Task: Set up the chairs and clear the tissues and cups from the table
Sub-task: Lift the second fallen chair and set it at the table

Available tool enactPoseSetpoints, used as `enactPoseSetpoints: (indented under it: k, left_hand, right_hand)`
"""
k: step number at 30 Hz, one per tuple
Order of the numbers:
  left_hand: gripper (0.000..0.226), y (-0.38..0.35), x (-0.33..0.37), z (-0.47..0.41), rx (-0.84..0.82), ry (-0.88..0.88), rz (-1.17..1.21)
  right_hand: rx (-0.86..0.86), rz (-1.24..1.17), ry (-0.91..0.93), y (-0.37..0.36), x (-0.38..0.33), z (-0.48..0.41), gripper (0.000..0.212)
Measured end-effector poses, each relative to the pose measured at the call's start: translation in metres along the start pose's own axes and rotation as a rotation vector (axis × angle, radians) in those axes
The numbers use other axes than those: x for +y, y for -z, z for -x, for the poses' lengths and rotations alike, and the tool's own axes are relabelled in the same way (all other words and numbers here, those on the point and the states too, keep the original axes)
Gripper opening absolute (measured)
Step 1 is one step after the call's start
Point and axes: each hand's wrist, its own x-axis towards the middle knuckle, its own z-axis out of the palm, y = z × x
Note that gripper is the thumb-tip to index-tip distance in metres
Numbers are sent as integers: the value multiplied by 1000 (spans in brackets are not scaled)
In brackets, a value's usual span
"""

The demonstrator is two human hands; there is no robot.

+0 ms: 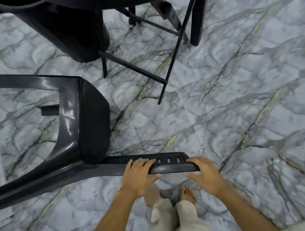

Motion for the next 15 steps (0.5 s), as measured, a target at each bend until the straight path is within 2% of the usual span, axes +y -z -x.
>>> enactPoseSetpoints:
  k: [4, 8, 15]
  left_hand:
    - [105, -9, -4, -5, 93, -30, 61]
    - [86, -2, 6, 0, 81, -14, 77]
    - [79, 24, 33, 31, 132, -77, 150]
  right_hand:
    - [19, -68, 25, 3, 4, -3, 40]
    - [42, -59, 47, 6, 1, 0, 40]
    - [93, -53, 131, 27, -32, 32, 42]
